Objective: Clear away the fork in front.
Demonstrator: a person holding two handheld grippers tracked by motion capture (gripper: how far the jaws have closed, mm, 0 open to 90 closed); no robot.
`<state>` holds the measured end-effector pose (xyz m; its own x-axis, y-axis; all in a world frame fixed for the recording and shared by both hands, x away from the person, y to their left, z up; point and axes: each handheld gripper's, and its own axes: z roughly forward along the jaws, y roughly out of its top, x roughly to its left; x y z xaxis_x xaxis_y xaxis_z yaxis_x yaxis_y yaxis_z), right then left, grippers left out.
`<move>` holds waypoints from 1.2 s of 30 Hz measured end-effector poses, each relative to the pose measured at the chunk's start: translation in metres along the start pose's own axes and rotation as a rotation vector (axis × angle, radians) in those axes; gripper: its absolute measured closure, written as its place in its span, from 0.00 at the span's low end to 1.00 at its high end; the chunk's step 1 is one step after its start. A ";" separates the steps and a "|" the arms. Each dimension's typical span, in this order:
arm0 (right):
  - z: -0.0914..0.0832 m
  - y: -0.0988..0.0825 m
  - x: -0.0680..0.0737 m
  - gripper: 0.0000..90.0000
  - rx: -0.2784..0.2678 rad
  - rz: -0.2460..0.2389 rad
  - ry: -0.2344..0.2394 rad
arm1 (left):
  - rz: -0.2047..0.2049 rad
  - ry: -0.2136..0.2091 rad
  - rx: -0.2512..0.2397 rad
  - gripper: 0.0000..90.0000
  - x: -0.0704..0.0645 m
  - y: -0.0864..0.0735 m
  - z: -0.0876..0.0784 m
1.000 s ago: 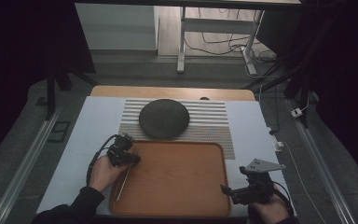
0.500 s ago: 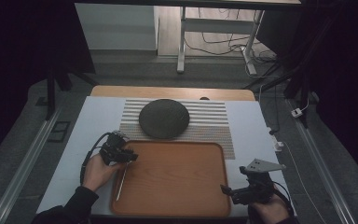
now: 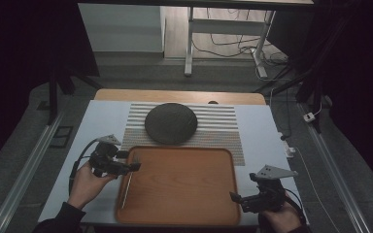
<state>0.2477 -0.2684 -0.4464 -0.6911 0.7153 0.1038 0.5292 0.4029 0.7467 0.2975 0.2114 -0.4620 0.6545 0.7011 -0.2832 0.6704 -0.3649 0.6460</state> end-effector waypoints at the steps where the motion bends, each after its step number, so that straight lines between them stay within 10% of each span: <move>1: 0.000 0.000 0.000 0.01 0.000 0.000 0.000 | -0.002 0.001 -0.004 0.22 -0.001 -0.002 -0.002; 36: 0.000 0.000 0.000 0.01 0.002 0.002 -0.004 | -0.114 0.072 -0.095 0.00 -0.011 -0.098 -0.068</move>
<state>0.2474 -0.2683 -0.4462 -0.6878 0.7187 0.1024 0.5316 0.4025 0.7453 0.2008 0.2807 -0.4743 0.5471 0.7778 -0.3094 0.7007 -0.2233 0.6776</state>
